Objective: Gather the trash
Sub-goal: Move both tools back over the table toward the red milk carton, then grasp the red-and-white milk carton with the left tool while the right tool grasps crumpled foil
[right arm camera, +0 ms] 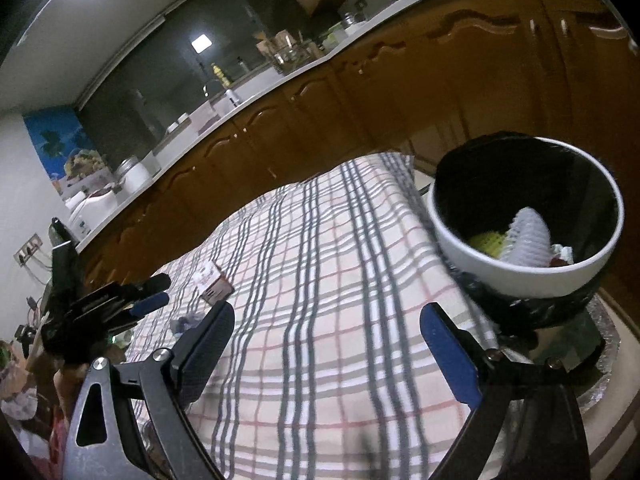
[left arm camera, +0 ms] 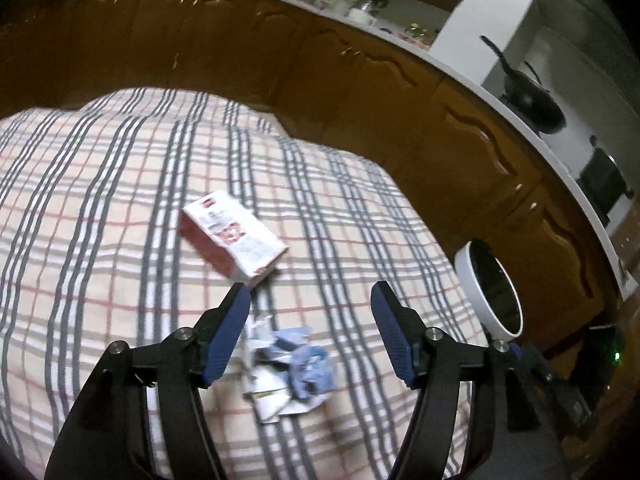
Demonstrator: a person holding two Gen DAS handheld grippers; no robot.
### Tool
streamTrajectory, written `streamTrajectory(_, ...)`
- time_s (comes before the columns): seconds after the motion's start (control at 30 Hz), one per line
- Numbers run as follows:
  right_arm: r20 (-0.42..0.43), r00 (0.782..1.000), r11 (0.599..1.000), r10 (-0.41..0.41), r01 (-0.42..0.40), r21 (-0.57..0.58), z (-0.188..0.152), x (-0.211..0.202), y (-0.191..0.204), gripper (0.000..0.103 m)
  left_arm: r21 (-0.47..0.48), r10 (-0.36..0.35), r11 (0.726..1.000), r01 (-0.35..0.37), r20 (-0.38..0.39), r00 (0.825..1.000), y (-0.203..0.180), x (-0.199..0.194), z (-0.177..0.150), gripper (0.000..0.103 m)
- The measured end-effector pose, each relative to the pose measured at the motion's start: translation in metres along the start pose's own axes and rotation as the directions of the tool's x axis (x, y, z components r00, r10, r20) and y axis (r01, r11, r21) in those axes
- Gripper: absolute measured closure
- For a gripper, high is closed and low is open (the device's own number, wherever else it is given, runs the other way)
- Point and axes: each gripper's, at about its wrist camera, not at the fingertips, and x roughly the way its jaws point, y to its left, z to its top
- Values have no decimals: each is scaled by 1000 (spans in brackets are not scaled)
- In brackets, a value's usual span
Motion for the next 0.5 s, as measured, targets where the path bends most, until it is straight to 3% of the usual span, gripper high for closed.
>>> streamTrajectory(0.2, -29, 999, 999, 19, -20, -33, -7, 11, 15, 8, -19, 91, 996, -92, -55, 994, 18, 21, 15, 26)
streamTrajectory(0.5, -70, 997, 998, 38, -42, -53, -12, 23, 26, 8, 38, 212, 977, -209, -185, 960, 24, 88, 46, 25)
